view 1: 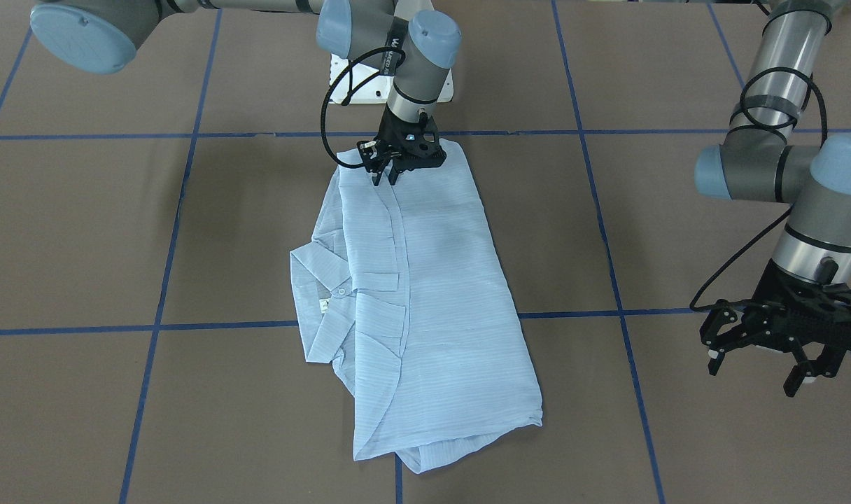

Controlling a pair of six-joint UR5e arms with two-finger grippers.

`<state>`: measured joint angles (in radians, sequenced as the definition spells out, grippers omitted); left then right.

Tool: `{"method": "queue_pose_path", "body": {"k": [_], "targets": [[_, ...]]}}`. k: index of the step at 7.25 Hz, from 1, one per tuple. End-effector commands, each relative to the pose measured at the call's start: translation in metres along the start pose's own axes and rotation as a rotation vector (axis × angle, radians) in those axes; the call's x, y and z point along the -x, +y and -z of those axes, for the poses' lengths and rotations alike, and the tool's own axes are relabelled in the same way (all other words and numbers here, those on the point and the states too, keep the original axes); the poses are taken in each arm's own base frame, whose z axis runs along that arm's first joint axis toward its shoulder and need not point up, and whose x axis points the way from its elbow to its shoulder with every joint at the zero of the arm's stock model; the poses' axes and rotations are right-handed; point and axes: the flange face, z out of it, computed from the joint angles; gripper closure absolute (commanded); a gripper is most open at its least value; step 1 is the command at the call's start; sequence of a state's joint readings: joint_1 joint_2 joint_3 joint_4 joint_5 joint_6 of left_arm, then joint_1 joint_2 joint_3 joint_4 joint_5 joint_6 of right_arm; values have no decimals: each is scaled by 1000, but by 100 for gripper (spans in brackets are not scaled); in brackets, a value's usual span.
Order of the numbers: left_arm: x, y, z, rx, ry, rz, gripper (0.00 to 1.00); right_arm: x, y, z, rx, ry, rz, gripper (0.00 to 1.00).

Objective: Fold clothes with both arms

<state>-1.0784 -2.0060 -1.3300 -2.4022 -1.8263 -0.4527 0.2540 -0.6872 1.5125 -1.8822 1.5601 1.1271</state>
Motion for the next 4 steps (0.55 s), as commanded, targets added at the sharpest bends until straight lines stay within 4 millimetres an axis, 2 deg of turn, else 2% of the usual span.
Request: {"method": "queue_pose_path", "body": {"k": [1,2,3,4], "targets": [[0,0,0,0,1,0,0,3,6,-2,5,1,3,62],[0,0,0,-1,-1,0,0,3,5,-2,1,3,1,86],[0,0,0,0,1,0,0,1,6,-4,-1,7,0,100],[0,0,0,0,1,0,0,1,6,-2,-3,5,-1,100]]}}
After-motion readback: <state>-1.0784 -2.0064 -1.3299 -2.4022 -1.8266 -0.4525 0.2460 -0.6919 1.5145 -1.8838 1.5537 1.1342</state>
